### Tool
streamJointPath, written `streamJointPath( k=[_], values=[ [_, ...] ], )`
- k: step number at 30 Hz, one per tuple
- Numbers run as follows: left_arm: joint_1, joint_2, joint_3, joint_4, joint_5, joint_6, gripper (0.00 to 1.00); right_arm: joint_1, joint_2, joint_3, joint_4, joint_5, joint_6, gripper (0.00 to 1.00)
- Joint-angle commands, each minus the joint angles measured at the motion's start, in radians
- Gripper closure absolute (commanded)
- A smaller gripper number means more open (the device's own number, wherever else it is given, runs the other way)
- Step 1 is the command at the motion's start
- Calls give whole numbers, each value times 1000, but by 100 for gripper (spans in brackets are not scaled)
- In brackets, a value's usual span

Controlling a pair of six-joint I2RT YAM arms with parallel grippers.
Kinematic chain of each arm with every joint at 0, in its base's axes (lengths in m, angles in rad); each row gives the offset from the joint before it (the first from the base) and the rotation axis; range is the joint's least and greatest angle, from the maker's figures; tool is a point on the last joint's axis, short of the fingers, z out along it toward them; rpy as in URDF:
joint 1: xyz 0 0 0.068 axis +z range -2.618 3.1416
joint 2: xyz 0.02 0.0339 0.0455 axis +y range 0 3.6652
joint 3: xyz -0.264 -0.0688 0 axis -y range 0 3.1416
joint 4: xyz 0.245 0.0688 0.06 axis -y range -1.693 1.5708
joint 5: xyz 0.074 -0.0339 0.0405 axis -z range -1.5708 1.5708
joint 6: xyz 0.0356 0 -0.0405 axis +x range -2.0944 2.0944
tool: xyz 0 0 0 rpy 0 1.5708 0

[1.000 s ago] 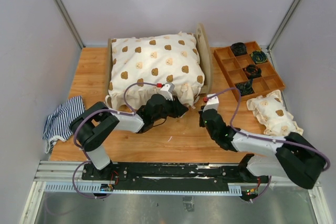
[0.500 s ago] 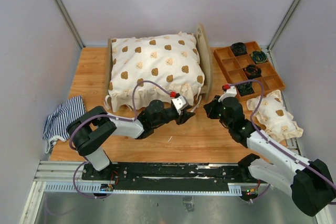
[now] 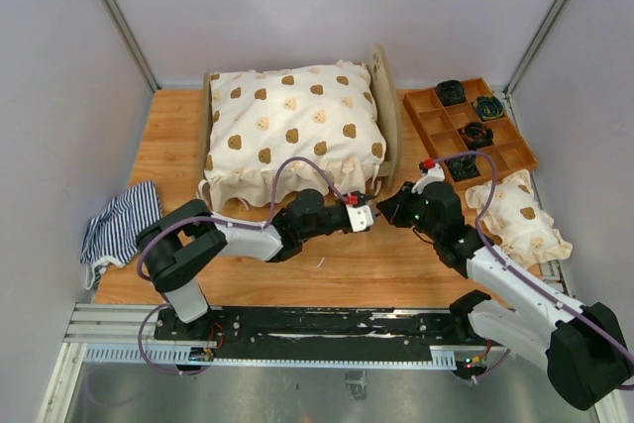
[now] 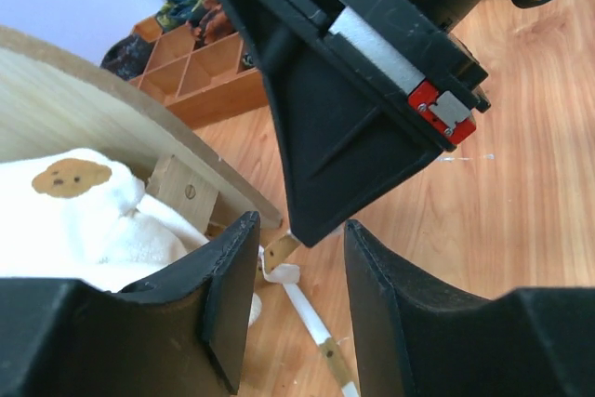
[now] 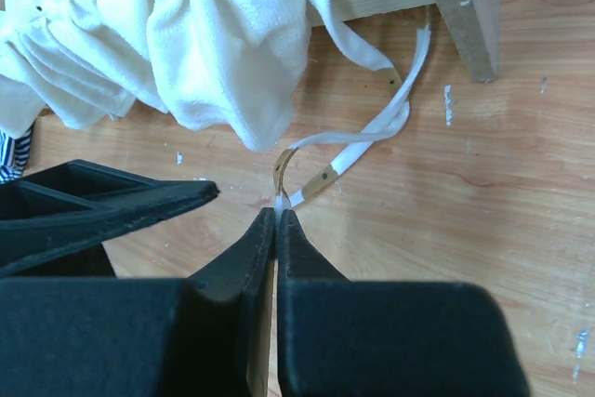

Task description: Set up the pet bed

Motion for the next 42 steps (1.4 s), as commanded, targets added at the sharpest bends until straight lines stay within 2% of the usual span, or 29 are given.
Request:
streamJointPath(
  k=[1, 7, 11, 13, 15, 17, 18, 20, 22, 25, 28, 32, 35, 38, 42],
  values=[
    [-41, 44, 47, -20, -70, 150, 54, -17, -10, -21, 44, -40, 76, 100],
    [-72, 71, 78, -81, -120, 227, 51, -17, -20, -42, 70, -22, 121, 100],
    [-88, 98, 101, -88, -223, 266, 51, -17, -24, -45, 87, -33, 139, 100],
    [-88, 100, 107, -86, -249, 267, 60, -17, -26, -48, 88, -42, 138, 100],
    [-88, 95, 111, -85, -270, 253, 74, -17, -27, -57, 106, -57, 105, 98],
    [-88, 89, 116, -84, -278, 218, 91, -17, -26, -65, 142, -64, 40, 88],
    [-87, 84, 118, -84, -278, 182, 96, -17, -24, -66, 165, -63, -10, 82],
    [-77, 66, 116, -78, -250, 61, 100, -17, -24, -69, 203, -18, -148, 69],
    [-43, 35, 90, -12, -195, -169, 100, -22, -22, -91, 292, -5, -301, 58],
    [20, 22, -2, 194, -151, -595, 100, -33, 0, -109, 385, -49, -435, 52],
    [62, 38, -35, 350, -151, -835, 100, -41, 11, -119, 401, -125, -529, 52],
    [78, 75, -10, 400, -157, -1011, 100, -44, -4, -235, 618, -233, -636, 52],
    [80, 114, -8, 479, -174, -1158, 100, -44, 11, -252, 667, -268, -721, 53],
    [86, 158, -9, 563, -154, -1276, 100, -44, 61, -250, 706, -256, -782, 54],
    [87, 196, -25, 634, -158, -1355, 100, -44, 101, -285, 883, -252, -812, 55]
  ],
)
